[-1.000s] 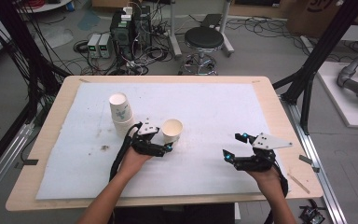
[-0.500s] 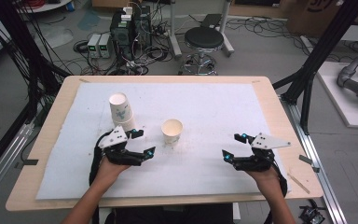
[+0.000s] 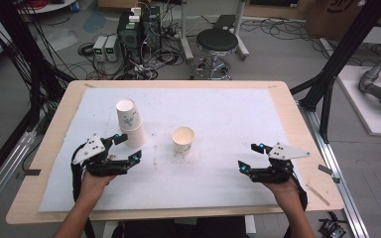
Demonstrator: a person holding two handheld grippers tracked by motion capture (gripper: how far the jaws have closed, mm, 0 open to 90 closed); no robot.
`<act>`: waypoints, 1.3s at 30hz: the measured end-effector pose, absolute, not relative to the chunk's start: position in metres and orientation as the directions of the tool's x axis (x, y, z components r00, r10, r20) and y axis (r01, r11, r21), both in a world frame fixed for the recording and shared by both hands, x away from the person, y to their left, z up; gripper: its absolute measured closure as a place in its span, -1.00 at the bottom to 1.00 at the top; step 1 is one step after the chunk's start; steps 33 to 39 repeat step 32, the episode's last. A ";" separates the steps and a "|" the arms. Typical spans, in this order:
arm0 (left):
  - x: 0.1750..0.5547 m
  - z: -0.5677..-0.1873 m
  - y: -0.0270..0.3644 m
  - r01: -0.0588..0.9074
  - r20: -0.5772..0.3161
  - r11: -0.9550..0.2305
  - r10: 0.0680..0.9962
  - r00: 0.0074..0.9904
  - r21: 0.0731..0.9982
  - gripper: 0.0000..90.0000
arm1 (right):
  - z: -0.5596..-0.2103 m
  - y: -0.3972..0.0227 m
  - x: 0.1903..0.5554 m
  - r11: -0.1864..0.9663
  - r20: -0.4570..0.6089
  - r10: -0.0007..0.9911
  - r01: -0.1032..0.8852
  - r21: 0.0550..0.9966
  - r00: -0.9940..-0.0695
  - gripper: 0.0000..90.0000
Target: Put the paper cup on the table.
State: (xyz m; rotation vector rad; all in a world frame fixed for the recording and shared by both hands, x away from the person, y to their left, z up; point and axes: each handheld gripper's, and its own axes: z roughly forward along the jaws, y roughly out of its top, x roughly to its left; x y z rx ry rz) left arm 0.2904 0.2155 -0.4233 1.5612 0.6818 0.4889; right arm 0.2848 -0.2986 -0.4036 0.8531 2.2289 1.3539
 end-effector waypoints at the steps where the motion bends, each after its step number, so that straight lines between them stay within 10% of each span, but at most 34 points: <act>1: 0.290 -0.423 0.218 0.132 -0.084 -0.019 0.683 0.726 0.991 -0.60 | -0.403 -0.299 0.284 0.344 -0.020 0.678 0.293 0.892 -0.735 -0.53; 39: 0.284 -0.427 0.229 0.126 -0.081 -0.010 0.714 0.695 0.992 -0.61 | -0.399 -0.302 0.282 0.336 -0.038 0.689 0.272 0.902 -0.724 -0.54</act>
